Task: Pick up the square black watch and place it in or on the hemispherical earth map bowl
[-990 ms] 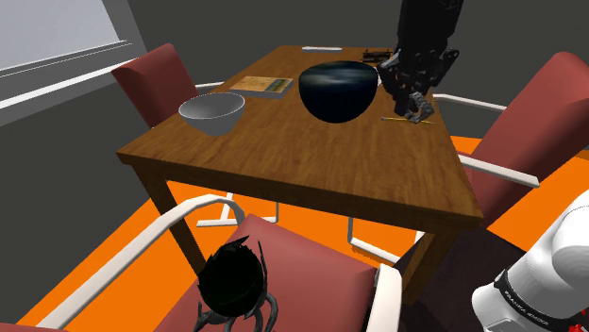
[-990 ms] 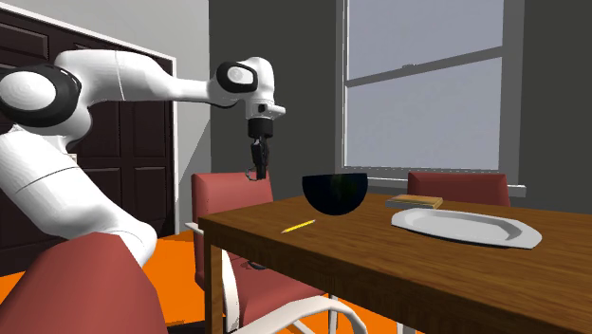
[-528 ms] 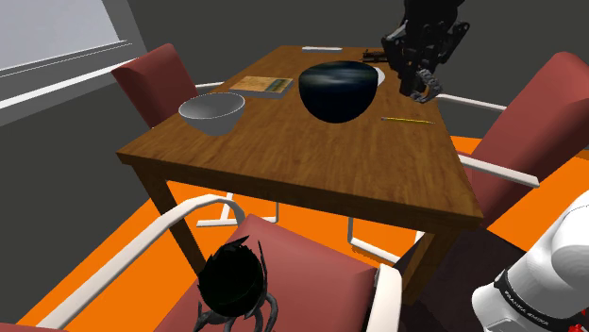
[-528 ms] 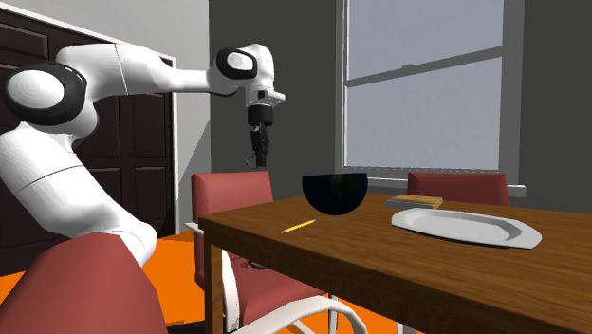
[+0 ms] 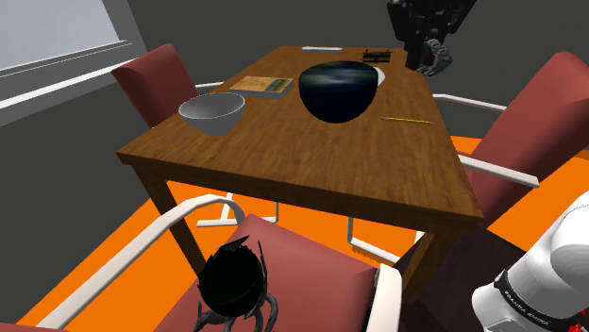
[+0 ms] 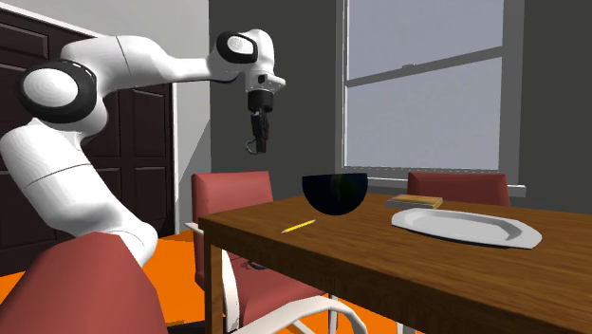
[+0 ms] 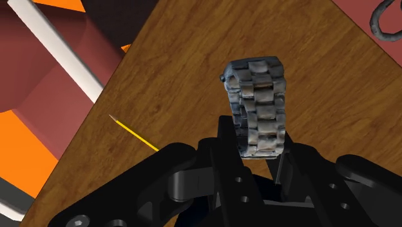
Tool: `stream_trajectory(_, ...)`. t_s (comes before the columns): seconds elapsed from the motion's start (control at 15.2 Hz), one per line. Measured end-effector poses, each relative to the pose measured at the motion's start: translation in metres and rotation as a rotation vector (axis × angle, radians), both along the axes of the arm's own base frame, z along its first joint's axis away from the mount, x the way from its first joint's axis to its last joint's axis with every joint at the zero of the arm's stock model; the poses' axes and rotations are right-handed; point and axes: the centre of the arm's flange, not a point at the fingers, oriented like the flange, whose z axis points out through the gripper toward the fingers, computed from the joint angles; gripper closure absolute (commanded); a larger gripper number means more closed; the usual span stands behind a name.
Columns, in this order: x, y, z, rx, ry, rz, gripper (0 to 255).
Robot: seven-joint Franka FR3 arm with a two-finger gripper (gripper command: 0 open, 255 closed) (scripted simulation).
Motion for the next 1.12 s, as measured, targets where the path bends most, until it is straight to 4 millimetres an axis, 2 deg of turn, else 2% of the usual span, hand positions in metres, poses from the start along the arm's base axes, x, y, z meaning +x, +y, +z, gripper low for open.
stream_trajectory(0.46,-0.002,0.001,0.035,0.0,0.0,0.0,255)
stream_trajectory(0.53,0.004,-0.002,0.039,0.0,0.0,0.0,255)
stream_trajectory(1.12,0.109,-0.039,0.04,0.0,0.0,0.0,255)
